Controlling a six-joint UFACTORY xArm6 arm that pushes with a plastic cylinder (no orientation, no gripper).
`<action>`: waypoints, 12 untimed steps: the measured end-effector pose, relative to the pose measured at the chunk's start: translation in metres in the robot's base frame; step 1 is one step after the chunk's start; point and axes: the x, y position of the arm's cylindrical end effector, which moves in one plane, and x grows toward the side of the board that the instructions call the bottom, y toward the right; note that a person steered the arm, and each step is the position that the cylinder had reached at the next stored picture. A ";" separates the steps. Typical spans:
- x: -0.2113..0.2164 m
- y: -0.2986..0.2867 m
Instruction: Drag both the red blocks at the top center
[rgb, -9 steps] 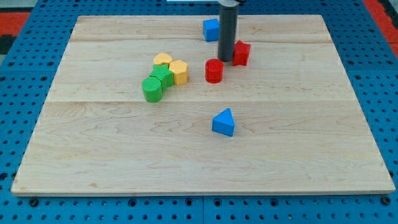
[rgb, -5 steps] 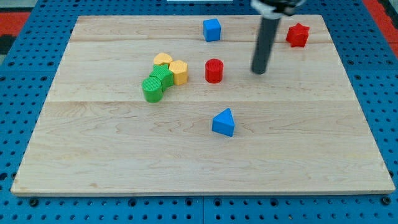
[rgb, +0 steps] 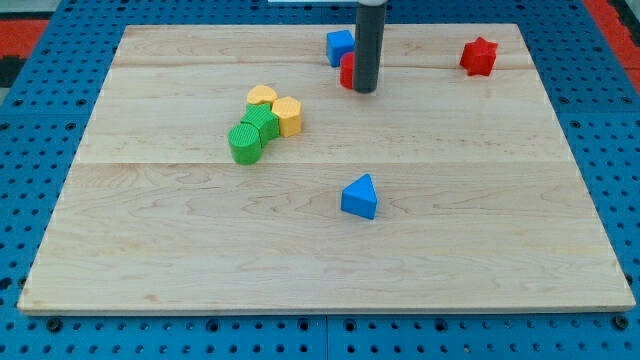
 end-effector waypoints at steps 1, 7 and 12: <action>-0.013 -0.013; -0.041 0.187; -0.025 -0.016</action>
